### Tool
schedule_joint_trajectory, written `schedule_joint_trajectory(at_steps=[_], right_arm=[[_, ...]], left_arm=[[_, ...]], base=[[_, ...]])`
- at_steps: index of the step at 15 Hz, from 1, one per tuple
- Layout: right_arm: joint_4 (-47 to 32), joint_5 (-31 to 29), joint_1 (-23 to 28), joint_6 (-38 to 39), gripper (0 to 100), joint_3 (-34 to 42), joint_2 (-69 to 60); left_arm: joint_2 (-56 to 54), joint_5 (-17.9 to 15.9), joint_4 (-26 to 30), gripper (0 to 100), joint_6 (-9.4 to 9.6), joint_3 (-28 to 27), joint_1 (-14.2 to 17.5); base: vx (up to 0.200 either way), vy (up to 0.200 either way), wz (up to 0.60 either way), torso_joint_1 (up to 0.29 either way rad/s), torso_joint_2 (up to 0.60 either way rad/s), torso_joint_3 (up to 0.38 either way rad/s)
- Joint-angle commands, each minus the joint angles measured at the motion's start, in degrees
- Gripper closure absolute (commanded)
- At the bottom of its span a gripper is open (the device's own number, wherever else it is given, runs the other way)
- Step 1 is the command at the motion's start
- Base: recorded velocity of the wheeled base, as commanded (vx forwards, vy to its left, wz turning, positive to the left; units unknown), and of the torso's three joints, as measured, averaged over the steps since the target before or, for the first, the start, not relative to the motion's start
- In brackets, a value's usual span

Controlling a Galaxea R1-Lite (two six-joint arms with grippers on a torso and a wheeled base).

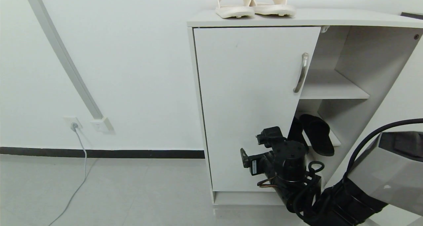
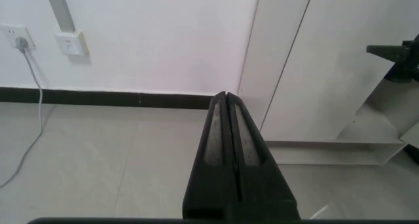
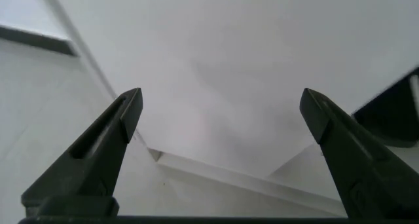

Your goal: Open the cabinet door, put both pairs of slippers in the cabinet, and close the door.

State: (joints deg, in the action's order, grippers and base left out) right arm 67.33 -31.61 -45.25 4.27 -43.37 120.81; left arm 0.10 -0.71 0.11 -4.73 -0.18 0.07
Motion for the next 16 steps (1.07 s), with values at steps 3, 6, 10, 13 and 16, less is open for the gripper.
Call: schedule_joint_trajectory(at_steps=[3, 6, 10, 13, 16], right_arm=[[2.98, 1.02, -0.1, -0.84, 0, 2.59, 0.04], [3.42, 1.82, 0.34, -2.77, 0, 4.35, -0.22], [4.65, 2.17, 0.34, -2.77, 0, 4.61, -0.22], [4.74, 2.17, 0.43, -2.77, 0, 4.61, 0.13], [5.36, 2.17, 0.34, -2.86, 0, 4.53, 0.13]], left_arm=[[-0.01, 0.09, -0.02, 100, -0.02, 0.01, 0.01], [0.08, 0.09, -0.02, 100, -0.1, 0.01, 0.01], [-0.01, 0.09, -0.02, 100, -0.1, 0.01, 0.01], [0.08, 0.09, -0.02, 100, -0.02, 0.01, 0.01], [-0.01, 0.09, -0.02, 100, -0.02, 0.01, 0.01]], base=[[0.0, 0.0, 0.0, 0.0, 0.0, 0.0], [0.0, 0.0, 0.0, 0.0, 0.0, 0.0], [0.0, 0.0, 0.0, 0.0, 0.0, 0.0], [0.0, 0.0, 0.0, 0.0, 0.0, 0.0], [0.0, 0.0, 0.0, -0.001, -0.05, -0.056]])
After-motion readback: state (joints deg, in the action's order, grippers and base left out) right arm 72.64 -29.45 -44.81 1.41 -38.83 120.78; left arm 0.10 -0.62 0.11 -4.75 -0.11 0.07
